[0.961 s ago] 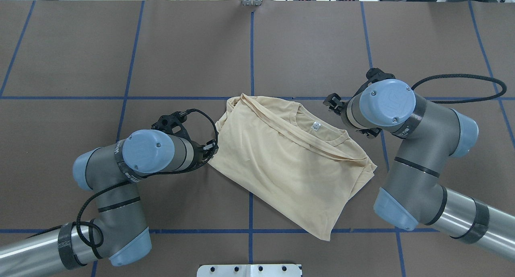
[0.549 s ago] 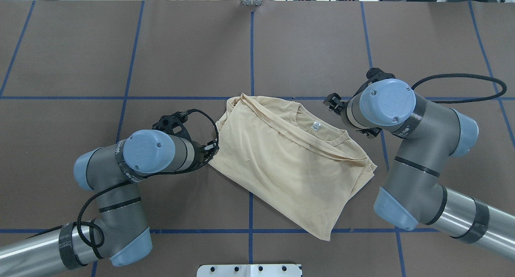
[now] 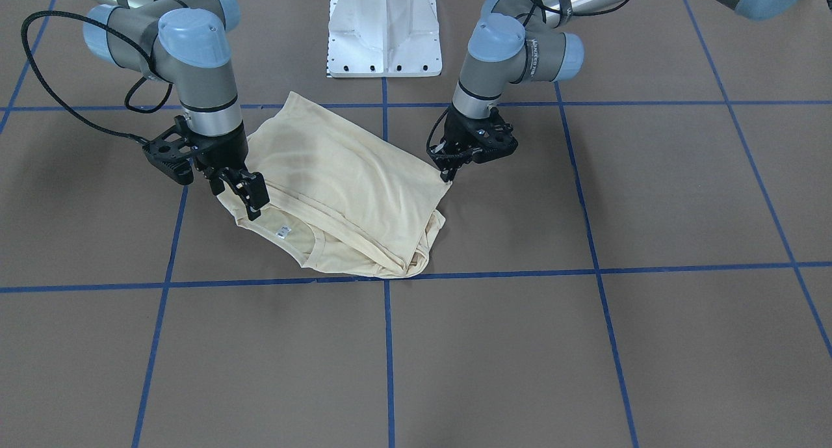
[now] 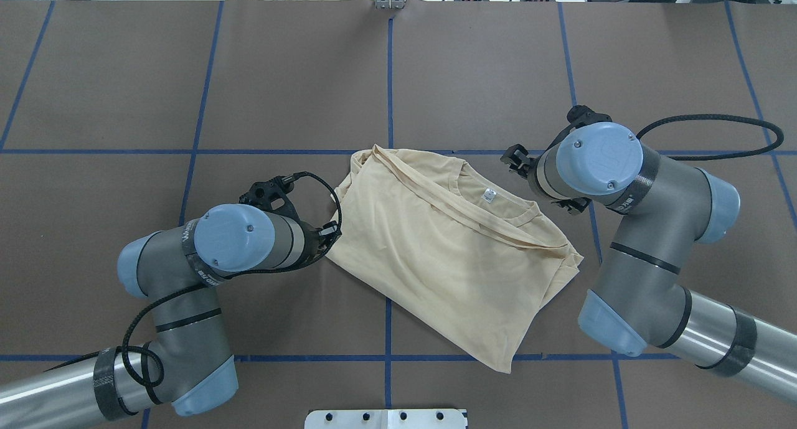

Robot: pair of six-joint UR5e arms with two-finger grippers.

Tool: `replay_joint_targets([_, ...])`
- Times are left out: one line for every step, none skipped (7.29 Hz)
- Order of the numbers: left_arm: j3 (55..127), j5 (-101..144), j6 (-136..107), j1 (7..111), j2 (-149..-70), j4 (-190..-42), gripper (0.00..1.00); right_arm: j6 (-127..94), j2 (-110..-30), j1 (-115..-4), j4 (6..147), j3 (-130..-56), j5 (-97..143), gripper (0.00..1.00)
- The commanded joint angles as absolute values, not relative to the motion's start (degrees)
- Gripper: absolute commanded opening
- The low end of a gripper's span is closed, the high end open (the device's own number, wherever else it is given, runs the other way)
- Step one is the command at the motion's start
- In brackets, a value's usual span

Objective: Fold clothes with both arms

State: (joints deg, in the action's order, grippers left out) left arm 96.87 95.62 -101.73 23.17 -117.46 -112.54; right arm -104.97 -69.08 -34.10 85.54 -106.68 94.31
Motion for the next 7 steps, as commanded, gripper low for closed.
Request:
replay_joint_targets([97.55, 95.54, -101.25, 23.29, -117.33, -112.50, 0.00, -104.85, -69.17, -34.19, 85.61, -106.61, 94.31, 1.00])
replay_joint_targets([98.43, 95.54, -100.38, 24.51, -117.07, -112.41, 0.00, -104.24, -69.17, -34.28, 85.61, -106.61, 94.22, 1.00])
replay_joint_targets([98.44, 95.62, -93.58, 26.87, -117.24, -112.41, 0.00, -103.80, -69.17, -34.45, 85.69, -106.61, 94.22, 1.00])
replay_joint_targets([97.74, 95.62, -89.86, 30.03, -117.42, -112.76, 0.00, -103.80, -69.08, -34.45, 85.69, -106.61, 94.22, 1.00])
replay_joint_targets([96.86, 95.71, -85.47, 33.71, -117.51, -113.29, 0.00, -103.80, -69.08, -34.45, 85.61, -106.61, 94.22, 1.00])
replay_joint_targets([95.20, 95.63, -81.95, 36.71, -117.77, -113.73, 0.00, -103.89, -69.00, -34.45, 85.61, -106.70, 94.22, 1.00])
replay_joint_targets([88.75, 95.63, -81.13, 39.87, -120.91, -118.17, 0.00, -103.89, -68.91, -34.45, 85.52, -106.87, 94.22, 1.00])
